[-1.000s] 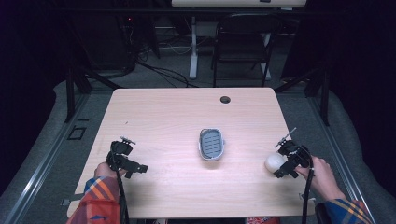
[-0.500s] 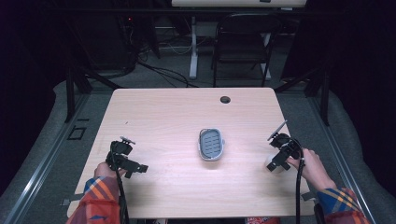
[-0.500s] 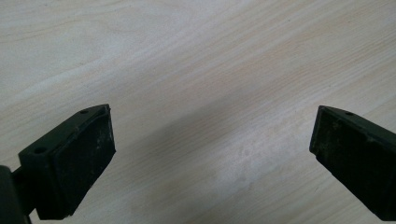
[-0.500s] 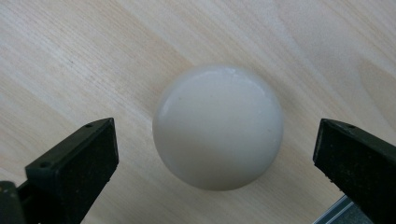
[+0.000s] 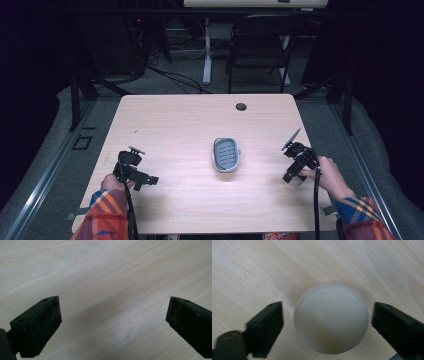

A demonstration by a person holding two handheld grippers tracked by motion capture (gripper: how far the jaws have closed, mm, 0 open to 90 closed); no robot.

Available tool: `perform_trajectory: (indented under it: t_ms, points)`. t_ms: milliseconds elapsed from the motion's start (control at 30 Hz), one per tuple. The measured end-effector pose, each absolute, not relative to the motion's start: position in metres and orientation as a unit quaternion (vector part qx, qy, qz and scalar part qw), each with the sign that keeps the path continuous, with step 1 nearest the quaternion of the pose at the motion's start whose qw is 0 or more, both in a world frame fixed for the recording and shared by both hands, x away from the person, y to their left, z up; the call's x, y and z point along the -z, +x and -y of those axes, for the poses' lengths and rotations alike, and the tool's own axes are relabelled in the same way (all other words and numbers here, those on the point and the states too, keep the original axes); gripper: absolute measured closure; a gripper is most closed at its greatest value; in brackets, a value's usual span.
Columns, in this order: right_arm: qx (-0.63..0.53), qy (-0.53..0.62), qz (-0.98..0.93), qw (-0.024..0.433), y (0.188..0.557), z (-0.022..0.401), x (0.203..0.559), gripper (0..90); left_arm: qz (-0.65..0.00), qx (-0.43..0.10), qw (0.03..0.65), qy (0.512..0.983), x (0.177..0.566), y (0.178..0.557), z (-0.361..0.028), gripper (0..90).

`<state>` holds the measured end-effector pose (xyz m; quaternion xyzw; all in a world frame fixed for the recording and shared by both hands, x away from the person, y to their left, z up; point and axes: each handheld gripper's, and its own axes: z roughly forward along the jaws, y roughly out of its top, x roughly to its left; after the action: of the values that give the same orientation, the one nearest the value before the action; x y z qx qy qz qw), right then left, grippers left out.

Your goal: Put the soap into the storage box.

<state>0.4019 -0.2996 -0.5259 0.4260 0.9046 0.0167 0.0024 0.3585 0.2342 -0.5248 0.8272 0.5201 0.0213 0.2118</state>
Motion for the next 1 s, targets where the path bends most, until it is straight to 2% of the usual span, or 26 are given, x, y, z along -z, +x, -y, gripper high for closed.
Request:
perform_trajectory:
  t_ms: [333, 1000]
  points:
    - [0.003, 0.418, -0.908, 0.008, 0.4016, 0.2972, 0.5306, 19.8, -0.518, -0.018, 0.207, 0.830, 0.5251, 0.3587, -0.2328, 0.0]
    - [0.015, 0.410, -0.912, 0.013, 0.4023, 0.2904, 0.5332, 22.4, -0.518, -0.016, 0.203, 0.831, 0.5257, 0.3587, -0.2326, 0.0]
